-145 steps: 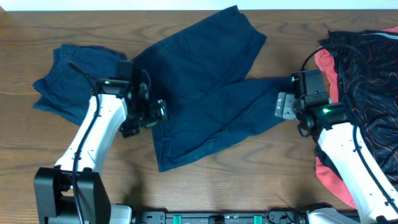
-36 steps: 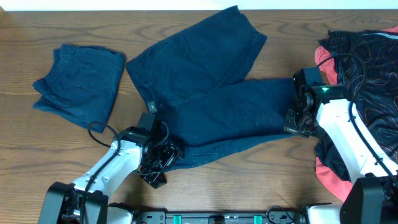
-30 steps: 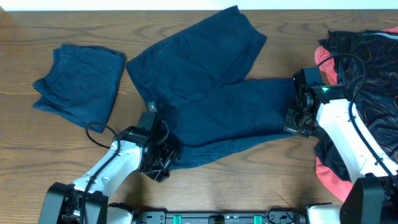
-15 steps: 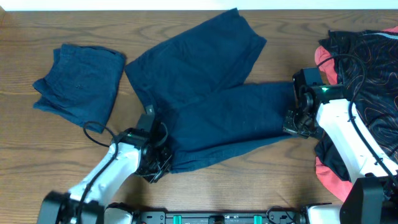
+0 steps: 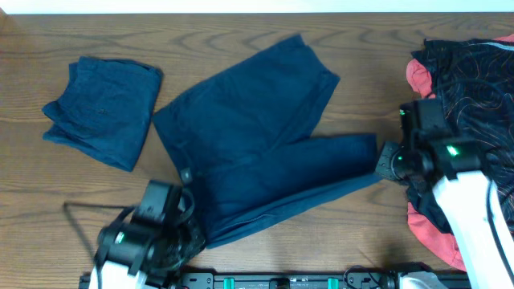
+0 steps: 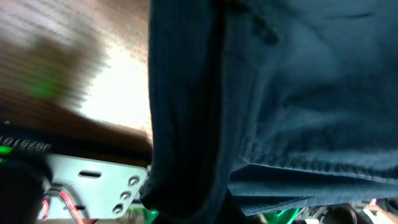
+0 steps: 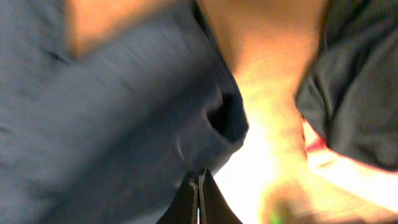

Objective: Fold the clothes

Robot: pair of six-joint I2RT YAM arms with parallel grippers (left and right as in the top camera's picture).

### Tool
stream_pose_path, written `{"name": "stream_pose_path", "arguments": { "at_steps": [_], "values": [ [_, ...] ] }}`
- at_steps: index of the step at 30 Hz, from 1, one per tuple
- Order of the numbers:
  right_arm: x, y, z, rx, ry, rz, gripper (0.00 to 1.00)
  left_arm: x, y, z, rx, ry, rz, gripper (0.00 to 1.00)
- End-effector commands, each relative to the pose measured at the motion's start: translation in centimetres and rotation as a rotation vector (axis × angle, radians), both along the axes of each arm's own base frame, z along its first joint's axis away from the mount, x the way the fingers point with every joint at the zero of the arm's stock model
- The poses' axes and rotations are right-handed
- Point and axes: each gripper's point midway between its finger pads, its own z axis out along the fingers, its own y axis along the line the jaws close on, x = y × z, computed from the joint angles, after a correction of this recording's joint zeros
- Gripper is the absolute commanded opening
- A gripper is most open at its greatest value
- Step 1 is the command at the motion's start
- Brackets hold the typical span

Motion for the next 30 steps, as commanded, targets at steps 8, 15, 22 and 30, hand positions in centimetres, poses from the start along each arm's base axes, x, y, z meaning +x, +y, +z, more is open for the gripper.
{"name": "stream_pose_path", "arguments": {
  "at_steps": [8,15,22,30],
  "values": [
    [9.2,1.7,8.9,-0.037,-0.572,0.244,0.01,7.8,3.9,5.9,0.142,-0.623,0.177,0.06],
    [10.0,3.2,6.4,0.045,-0.486,0.248,0.01,10.8,3.5,6.7,0.135,-0.669,0.221,0.06],
    [1.6,4.0,0.6,0.161,-0.05,0.198,0.27,8.5,2.6,2.1,0.152,-0.383,0.16,0.06],
    [-2.7,7.0,-1.3,0.311,0.194,-0.034,0.62,8.0,2.1,0.3,0.154,-0.266,0.133,0.06]
  ]
}}
